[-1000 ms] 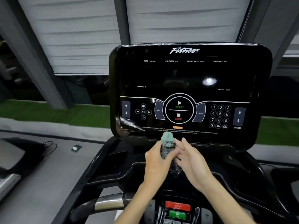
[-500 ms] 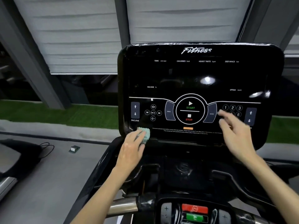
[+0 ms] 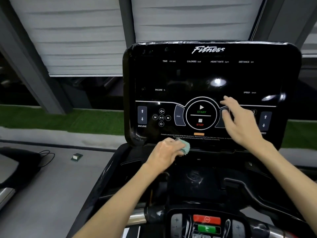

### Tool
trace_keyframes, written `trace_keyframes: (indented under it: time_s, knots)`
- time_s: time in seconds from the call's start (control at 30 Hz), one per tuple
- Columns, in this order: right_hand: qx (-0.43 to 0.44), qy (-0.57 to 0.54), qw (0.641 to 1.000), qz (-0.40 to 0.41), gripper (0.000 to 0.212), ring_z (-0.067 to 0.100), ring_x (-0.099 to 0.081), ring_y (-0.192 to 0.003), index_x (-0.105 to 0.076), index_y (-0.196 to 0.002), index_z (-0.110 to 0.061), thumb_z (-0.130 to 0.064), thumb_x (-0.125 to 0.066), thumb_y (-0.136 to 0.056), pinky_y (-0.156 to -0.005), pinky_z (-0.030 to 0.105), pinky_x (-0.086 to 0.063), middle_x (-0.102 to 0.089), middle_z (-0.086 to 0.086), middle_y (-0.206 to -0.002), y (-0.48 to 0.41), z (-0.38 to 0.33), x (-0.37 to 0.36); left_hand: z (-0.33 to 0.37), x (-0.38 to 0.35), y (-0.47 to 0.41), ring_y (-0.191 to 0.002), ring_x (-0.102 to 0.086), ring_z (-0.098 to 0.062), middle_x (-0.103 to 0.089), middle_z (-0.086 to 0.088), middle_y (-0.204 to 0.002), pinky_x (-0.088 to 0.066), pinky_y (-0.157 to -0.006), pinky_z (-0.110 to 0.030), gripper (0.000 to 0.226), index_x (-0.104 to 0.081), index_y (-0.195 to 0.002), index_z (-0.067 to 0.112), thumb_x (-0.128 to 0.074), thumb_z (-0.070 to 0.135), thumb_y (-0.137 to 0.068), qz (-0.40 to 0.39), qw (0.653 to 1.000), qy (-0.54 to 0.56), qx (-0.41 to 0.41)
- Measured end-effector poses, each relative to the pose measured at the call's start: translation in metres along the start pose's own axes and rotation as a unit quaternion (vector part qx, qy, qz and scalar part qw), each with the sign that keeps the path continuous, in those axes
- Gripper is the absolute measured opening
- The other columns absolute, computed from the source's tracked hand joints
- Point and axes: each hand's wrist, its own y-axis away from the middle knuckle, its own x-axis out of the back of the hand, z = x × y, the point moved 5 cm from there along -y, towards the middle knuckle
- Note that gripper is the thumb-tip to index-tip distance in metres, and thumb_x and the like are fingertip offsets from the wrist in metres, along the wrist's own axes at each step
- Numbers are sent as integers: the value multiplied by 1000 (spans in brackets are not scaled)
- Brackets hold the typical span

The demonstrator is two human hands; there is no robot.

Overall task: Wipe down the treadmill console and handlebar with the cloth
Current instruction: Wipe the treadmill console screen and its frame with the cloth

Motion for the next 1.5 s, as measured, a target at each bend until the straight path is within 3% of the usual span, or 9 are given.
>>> trace_keyframes:
  time_s: [0.07, 0.2, 0.3, 0.47, 0.63, 0.87, 1.1, 1.37, 1.5]
  knots:
    - [56, 63, 996, -17, 41, 21, -29, -143, -45, -140, -4, -11, -45, -99, -115, 30, -20, -36, 11, -153, -6, 3, -8, -3, 0, 2, -85, -63, -20, -69, -3, -82, -57, -67, -35, 21, -68, -97, 10, -58, 25, -86, -14, 1000, -18, 0]
    - [123, 207, 970, -37, 54, 25, -12, -148, -28, -149, -4, -26, -31, -100, -119, 46, -13, -21, 11, -159, -18, 25, -10, -24, 21, 20, -89, -62, -15, -68, 1, -89, -57, -67, -29, 21, -68, -100, 12, -59, 28, -88, 26, 997, -66, 0]
    - [134, 266, 953, -48, 58, 27, -13, -148, -21, -151, -4, -32, -24, -100, -117, 48, -15, -18, 12, -159, -31, 38, -5, -19, 13, 19, -84, -63, -15, -67, 3, -83, -57, -61, -27, 14, -67, -94, 12, -74, 11, -82, 49, 995, -90, 7]
    - [167, 306, 936, -54, 59, 30, -14, -147, -15, -152, -3, -32, -19, -101, -118, 46, -16, -14, 14, -160, -43, 52, -13, 26, -33, -15, -61, -60, -19, -61, 0, -71, -48, -48, -27, 12, -60, -92, 18, -70, 18, -86, 22, 998, -58, -22]
    - [195, 308, 931, -30, 58, 29, -15, -147, -17, -151, -3, -31, -23, -101, -117, 44, -15, -16, 14, -160, -46, 61, -17, 51, -71, -36, -68, -63, -26, -64, -4, -80, -54, -54, -40, 13, -56, -101, 21, -62, 19, -90, -30, 998, -56, -24]
    - [222, 306, 926, 3, 58, 29, -16, -147, -19, -152, -3, -30, -27, -101, -117, 43, -14, -16, 13, -160, -47, 64, -21, 18, -37, -18, -57, -64, -19, -67, 0, -73, -53, -46, -32, 21, -58, -92, 19, -50, 37, -87, 41, 994, -83, -64]
    - [239, 303, 922, 34, 57, 29, -19, -147, -22, -151, -3, -28, -28, -101, -117, 42, -15, -19, 14, -159, -46, 63, -19, 91, -109, -71, -51, -61, -30, -63, -7, -65, -48, -42, -32, 22, -61, -81, 10, -59, 31, -87, 24, 995, -61, -72]
    - [244, 317, 916, 41, 56, 28, -15, -148, -20, -152, -4, -28, -31, -102, -119, 41, -13, -17, 13, -160, -47, 65, -20, 70, -89, -58, -57, -61, -19, -64, 3, -71, -48, -42, -31, 18, -55, -90, 16, -48, 33, -90, 38, 988, -41, -142]
    - [245, 321, 914, 44, 56, 28, -16, -148, -20, -152, -4, -28, -31, -102, -119, 41, -15, -18, 13, -159, -46, 66, -20, 90, -119, -70, -65, -65, -27, -66, -5, -78, -54, -52, -39, 18, -47, -100, 20, -42, 36, -95, 0, 995, -2, -97]
